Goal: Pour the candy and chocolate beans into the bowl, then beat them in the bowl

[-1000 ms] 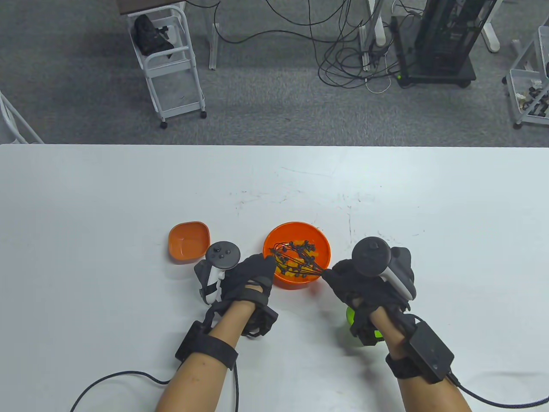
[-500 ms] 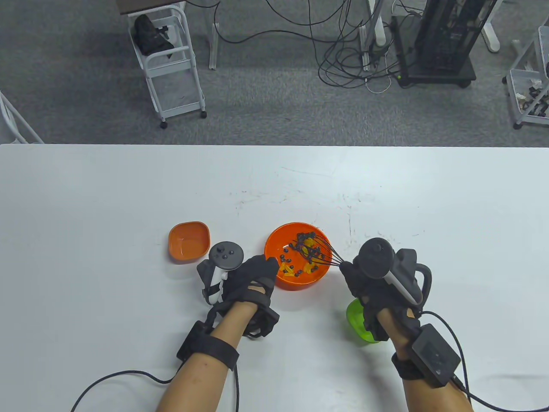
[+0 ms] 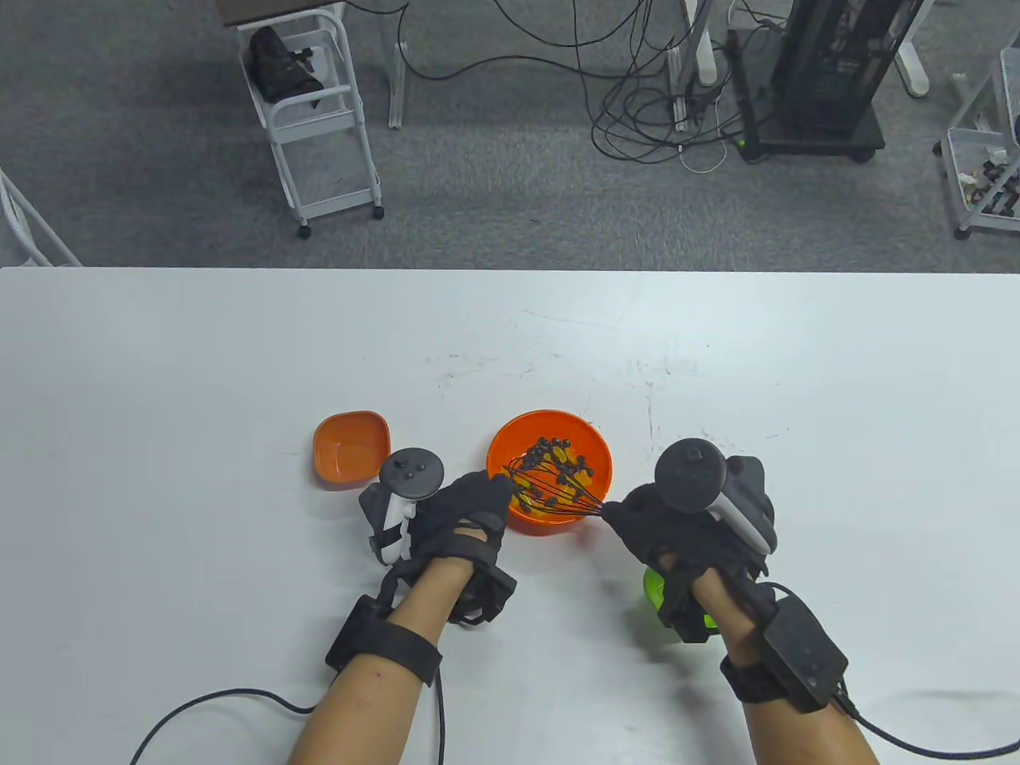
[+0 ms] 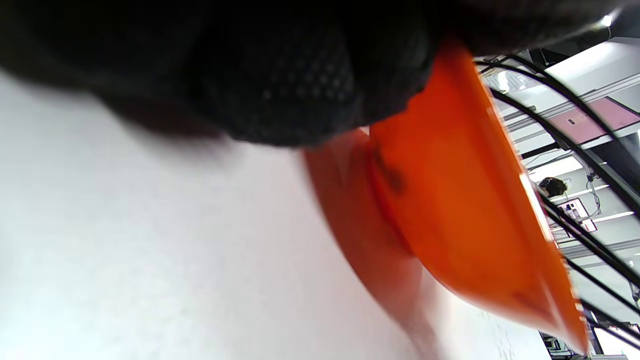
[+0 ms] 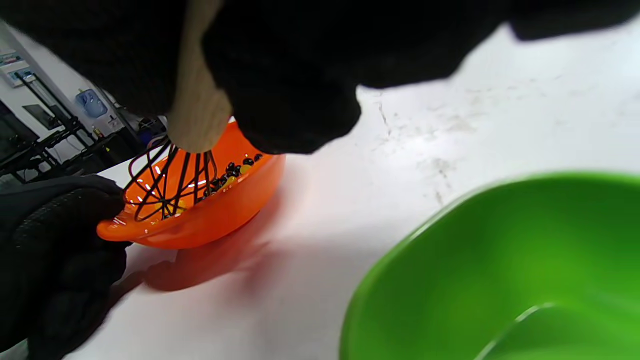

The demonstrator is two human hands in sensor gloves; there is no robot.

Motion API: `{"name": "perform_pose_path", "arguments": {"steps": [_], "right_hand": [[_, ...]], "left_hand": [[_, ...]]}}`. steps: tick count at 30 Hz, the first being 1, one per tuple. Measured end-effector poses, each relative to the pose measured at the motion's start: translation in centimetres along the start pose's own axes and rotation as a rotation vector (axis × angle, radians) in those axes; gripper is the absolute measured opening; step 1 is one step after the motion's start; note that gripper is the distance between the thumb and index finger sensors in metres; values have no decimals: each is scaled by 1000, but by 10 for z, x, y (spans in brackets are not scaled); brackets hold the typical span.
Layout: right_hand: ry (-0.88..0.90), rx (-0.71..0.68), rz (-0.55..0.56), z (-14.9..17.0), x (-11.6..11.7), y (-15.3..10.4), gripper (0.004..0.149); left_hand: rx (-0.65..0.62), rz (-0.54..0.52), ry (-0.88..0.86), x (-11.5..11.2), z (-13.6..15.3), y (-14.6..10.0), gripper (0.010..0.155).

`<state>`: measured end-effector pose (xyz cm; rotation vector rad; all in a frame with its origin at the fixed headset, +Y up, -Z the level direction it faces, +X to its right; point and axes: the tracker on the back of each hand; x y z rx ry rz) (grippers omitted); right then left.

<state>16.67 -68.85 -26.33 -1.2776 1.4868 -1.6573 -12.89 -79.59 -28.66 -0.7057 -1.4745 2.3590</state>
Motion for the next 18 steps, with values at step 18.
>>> {"name": "perform_pose_path", "arguments": {"steps": [18], "right_hand": [[67, 136, 104, 16, 10, 13, 59]], "left_hand": [[-13, 23, -1, -2, 0, 1, 48]]}}
Point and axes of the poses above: the tracker on the back of each hand, its own z axis roughly to the little-finger side, its own y axis roughly from the wrist to the fingertips, x = y × z, and after that the axes turned 3 degrees about -x, right-handed
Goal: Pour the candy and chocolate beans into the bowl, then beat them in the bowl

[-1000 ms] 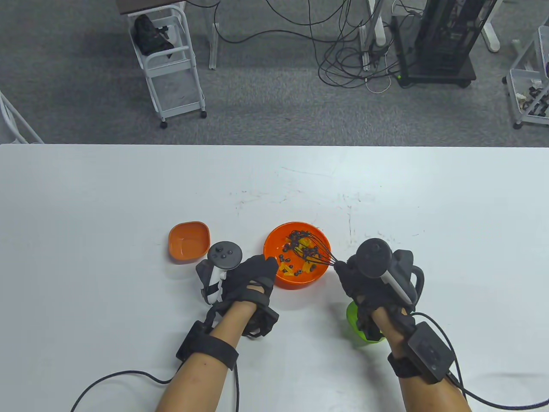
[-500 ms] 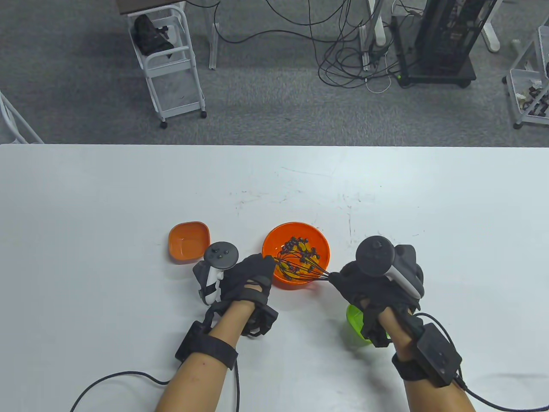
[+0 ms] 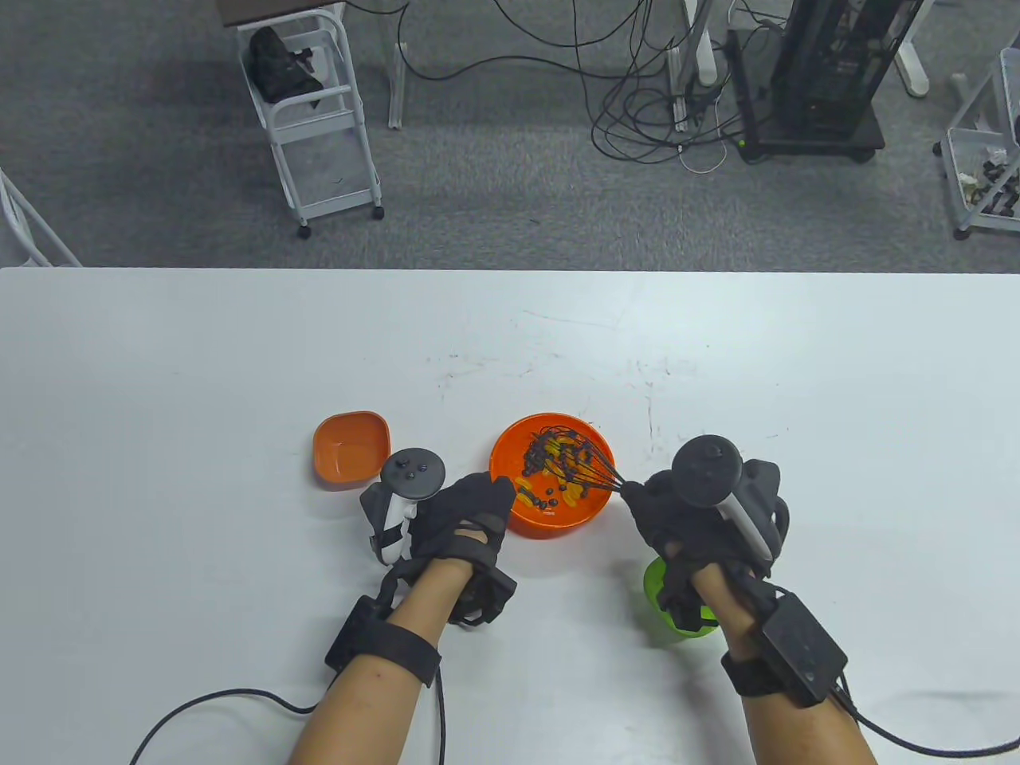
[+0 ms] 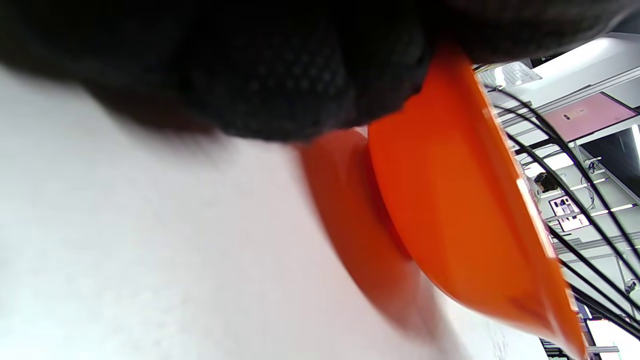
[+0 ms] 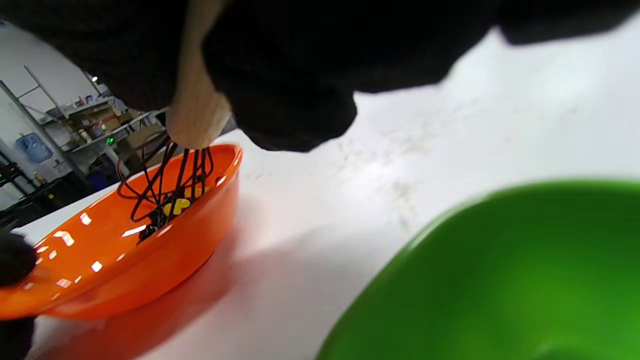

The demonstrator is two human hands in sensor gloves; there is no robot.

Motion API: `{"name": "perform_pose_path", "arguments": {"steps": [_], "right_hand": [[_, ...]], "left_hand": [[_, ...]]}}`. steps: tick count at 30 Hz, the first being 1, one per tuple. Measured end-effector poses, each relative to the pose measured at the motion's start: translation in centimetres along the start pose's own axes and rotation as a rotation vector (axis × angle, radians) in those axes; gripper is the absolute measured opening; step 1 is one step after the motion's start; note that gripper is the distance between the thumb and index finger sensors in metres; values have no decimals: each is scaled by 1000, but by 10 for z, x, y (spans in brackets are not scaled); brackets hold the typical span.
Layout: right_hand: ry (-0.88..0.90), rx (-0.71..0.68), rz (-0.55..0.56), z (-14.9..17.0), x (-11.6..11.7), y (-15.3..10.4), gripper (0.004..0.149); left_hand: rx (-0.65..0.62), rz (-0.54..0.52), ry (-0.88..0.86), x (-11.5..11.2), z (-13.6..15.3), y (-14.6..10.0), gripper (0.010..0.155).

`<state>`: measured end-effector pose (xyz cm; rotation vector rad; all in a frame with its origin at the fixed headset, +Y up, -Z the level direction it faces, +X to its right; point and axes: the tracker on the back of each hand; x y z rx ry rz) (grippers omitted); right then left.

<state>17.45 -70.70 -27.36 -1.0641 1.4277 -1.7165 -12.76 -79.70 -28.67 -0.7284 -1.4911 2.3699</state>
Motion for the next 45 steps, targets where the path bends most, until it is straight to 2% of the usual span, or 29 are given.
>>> {"name": "perform_pose_path", "arguments": {"steps": [6, 10, 14, 20, 23, 26, 34, 40, 45], "right_hand": [[42, -64, -117, -4, 5, 3, 58], [-8, -101, -150, -6, -7, -3, 57], [-88, -99, -98, -6, -26, -12, 56], [-132, -38, 0, 0, -35, -13, 56], [-128, -10, 45, 3, -32, -11, 57], [-110, 2, 56, 1, -18, -6, 58], [-9, -52, -8, -7, 4, -2, 59], [-76, -129, -92, -17, -7, -11, 58], [-141, -90, -35, -12, -26, -16, 56]], "left_hand": [[2, 2, -3, 0, 0, 0, 47], [6, 0, -12, 1, 0, 0, 47], [4, -3, -8, 1, 1, 0, 48], [-4, 1, -5, 1, 0, 1, 48], [-7, 1, -1, 1, 0, 1, 48], [-6, 3, 3, 0, 0, 1, 48], [-4, 6, -11, 1, 2, 2, 48], [7, 2, -38, 3, 4, 3, 47], [10, -3, -27, 2, 3, 2, 48]]}}
Point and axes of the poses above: the tracker on the back of each hand, its own z axis roughly to the little-finger side, its own y axis roughly from the wrist to the fingertips, x = y × z, and after that the axes turned 3 degrees about -x, right-handed
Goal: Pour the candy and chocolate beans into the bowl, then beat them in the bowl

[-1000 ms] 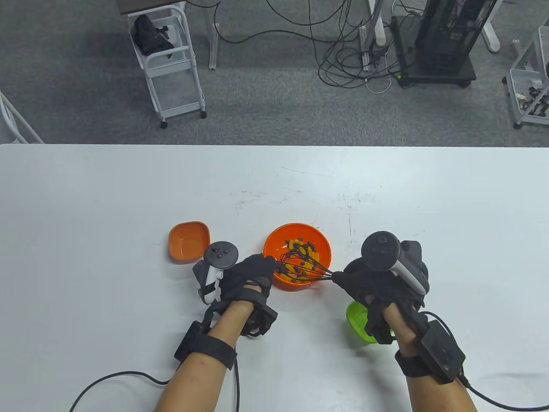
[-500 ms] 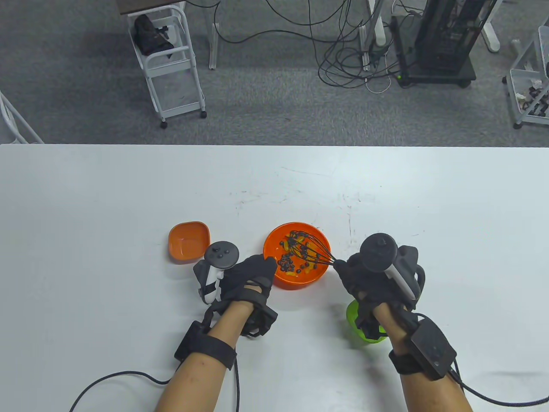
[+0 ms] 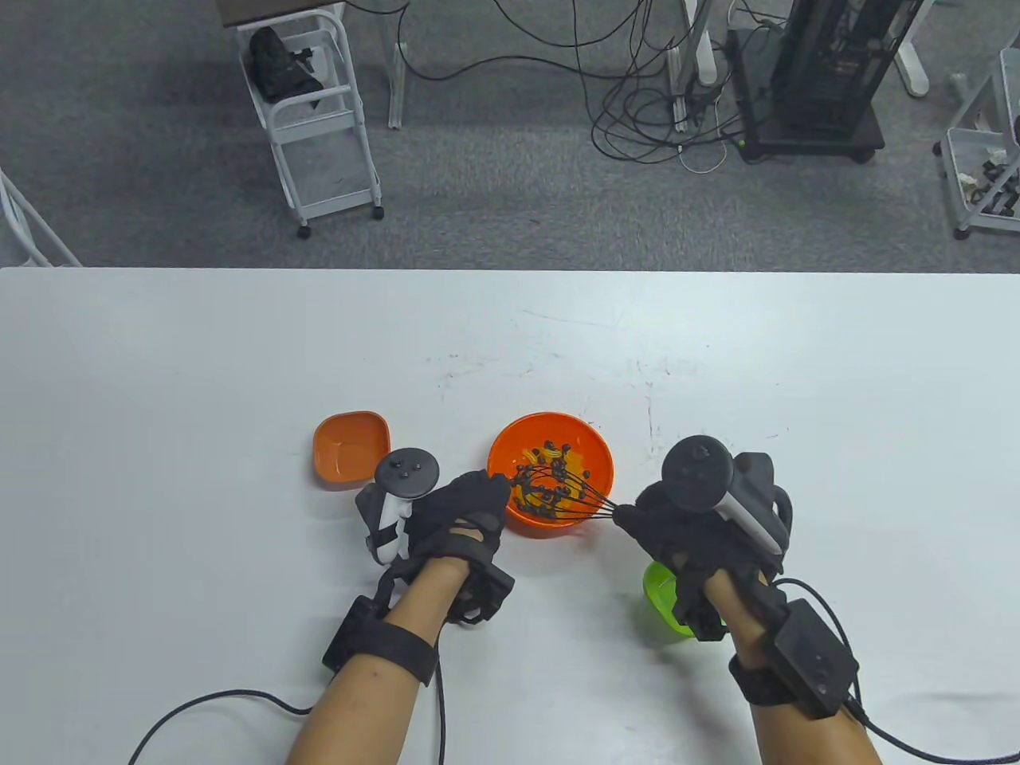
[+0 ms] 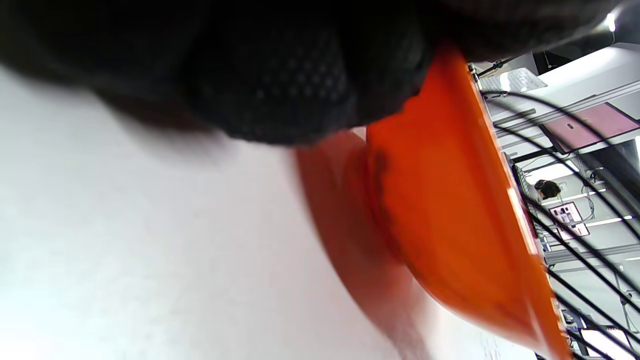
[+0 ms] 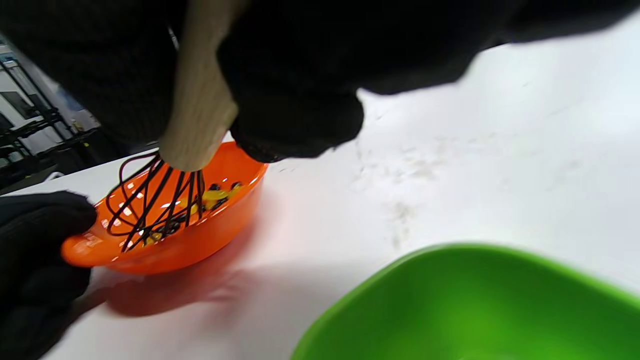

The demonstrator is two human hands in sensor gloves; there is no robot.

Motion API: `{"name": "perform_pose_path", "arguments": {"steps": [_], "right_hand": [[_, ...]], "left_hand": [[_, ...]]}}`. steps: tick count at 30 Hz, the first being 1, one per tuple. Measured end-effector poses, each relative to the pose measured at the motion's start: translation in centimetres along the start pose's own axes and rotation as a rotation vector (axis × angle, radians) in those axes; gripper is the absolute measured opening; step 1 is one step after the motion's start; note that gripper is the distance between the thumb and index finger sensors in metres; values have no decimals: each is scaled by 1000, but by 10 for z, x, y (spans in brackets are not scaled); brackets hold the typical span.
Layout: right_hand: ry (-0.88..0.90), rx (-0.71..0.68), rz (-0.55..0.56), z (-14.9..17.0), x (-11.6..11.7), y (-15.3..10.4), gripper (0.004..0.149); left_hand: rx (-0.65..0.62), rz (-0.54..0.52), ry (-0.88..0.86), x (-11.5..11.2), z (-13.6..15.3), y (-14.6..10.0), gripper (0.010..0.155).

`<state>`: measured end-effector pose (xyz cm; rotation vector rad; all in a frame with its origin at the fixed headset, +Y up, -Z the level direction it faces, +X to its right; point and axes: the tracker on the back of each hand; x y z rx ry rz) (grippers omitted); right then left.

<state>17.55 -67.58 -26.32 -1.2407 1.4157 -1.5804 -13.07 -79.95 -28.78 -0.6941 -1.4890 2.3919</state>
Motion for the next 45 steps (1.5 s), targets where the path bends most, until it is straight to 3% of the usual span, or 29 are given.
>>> {"name": "perform_pose_path", "arguments": {"steps": [7, 16, 23, 28, 33, 40, 45], "right_hand": [[-40, 75, 113, 8, -2, 0, 56], [134, 74, 9, 11, 31, 17, 60], [149, -6, -103, 4, 26, 13, 59], [37, -4, -37, 5, 5, 4, 57], [-36, 60, 60, 8, -1, 1, 58], [13, 96, 76, 13, 10, 8, 59], [136, 81, 46, 14, 29, 16, 60]], "left_hand": [[-4, 3, 1, 0, 0, 0, 48], [1, 4, -4, 0, 0, 0, 48], [4, -1, -7, 1, 0, 0, 47], [0, -1, -7, 0, 0, -1, 48], [-3, -2, 0, 0, -1, -1, 48], [-8, -5, 23, -1, -2, -1, 48], [-5, 3, 16, -1, -2, -1, 48]]}}
Point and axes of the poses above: the tracker on the back of each hand, its own z axis roughly to the little-finger side, its own y axis roughly from the wrist to the fingertips, x = y × z, and after that the axes turned 3 degrees about -x, right-handed
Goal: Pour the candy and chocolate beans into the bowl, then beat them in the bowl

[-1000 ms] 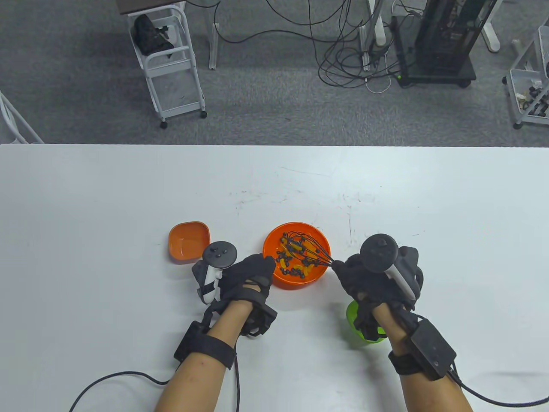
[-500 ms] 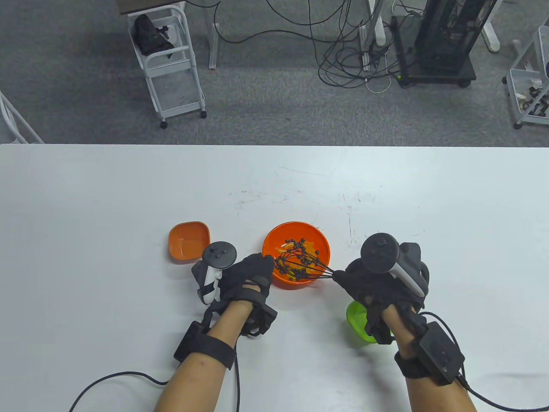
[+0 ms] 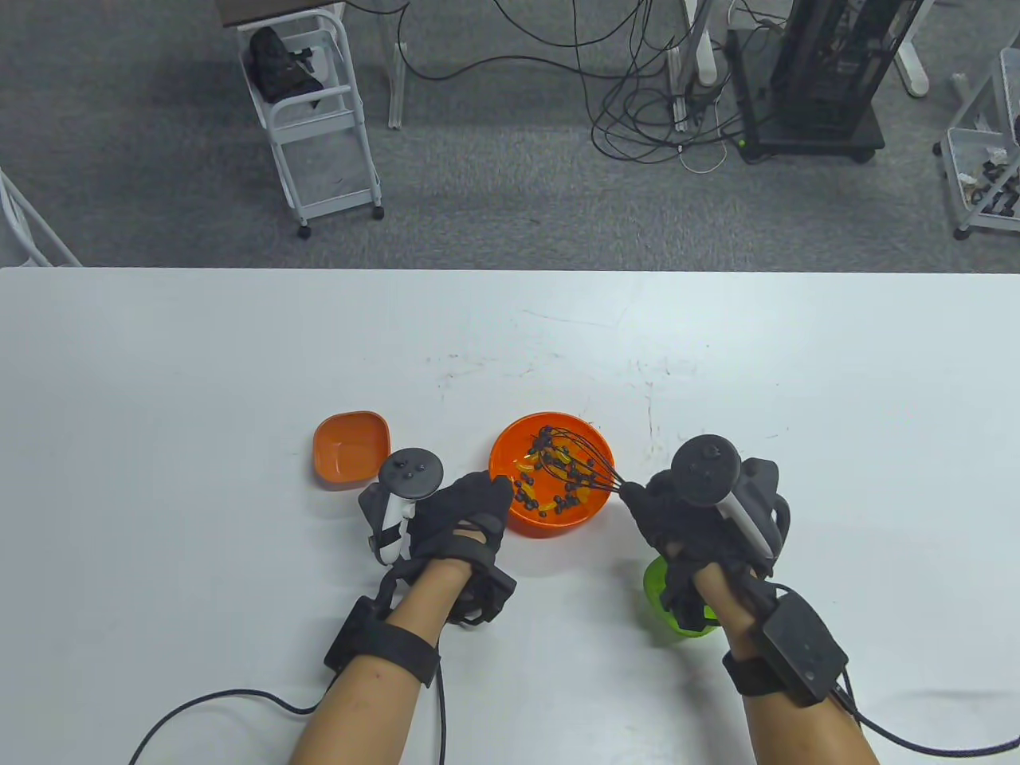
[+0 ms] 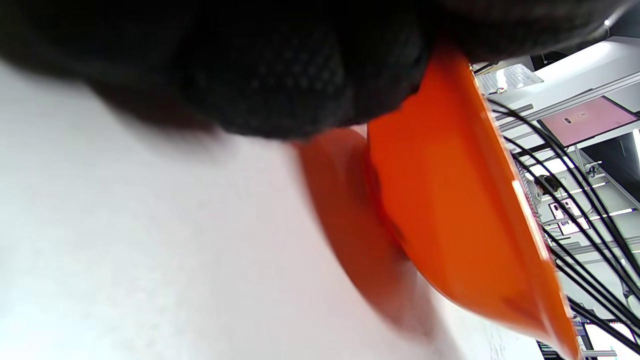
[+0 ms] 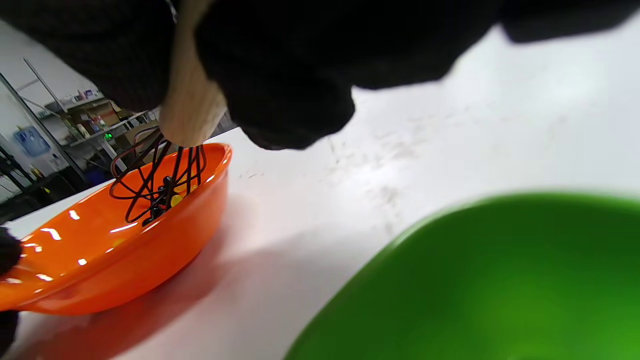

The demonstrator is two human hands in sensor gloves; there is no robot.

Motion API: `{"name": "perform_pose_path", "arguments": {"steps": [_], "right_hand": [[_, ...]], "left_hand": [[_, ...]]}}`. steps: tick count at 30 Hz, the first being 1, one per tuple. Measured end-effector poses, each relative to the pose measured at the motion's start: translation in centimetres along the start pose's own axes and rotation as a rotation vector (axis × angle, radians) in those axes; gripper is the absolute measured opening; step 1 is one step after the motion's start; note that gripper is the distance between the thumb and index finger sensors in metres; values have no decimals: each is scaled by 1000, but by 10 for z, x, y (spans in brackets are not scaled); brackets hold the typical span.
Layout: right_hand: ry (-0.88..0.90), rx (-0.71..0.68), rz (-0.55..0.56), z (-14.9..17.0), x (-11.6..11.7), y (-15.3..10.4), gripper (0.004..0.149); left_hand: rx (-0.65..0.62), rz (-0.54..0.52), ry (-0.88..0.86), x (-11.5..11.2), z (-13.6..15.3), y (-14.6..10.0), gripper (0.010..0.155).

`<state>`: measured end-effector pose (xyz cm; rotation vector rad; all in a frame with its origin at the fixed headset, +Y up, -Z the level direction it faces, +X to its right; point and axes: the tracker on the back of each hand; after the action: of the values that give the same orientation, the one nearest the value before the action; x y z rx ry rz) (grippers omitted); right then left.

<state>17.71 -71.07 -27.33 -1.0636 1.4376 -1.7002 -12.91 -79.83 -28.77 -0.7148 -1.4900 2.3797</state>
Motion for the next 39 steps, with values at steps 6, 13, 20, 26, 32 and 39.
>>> {"name": "perform_pose_path", "arguments": {"steps": [6, 13, 20, 26, 32, 39], "right_hand": [[-15, -69, -76, -15, 5, -5, 59], [-120, -99, -80, -16, -22, -17, 57], [-191, -37, 14, -14, -28, -18, 57], [-119, 18, 18, -5, -14, -8, 59], [-44, -14, -32, -3, -2, -3, 59], [-62, -67, -45, -14, 0, -9, 60]], "left_hand": [[5, -1, -17, 1, 1, 0, 48], [9, -4, -22, 0, 1, 0, 48], [-1, -9, -2, -1, 0, -1, 48], [-3, -3, -2, 0, 0, -1, 48], [5, -6, -15, 1, 1, 0, 48], [7, 1, -29, 1, 1, 0, 48]]}}
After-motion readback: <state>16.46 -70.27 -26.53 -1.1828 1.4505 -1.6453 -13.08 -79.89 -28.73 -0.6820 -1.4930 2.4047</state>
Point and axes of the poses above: the tracker on the back of each hand, its own z axis roughly to the little-finger side, its own y axis roughly from the wrist to the fingertips, x = y × z, and after that the axes turned 3 degrees about -x, right-handed
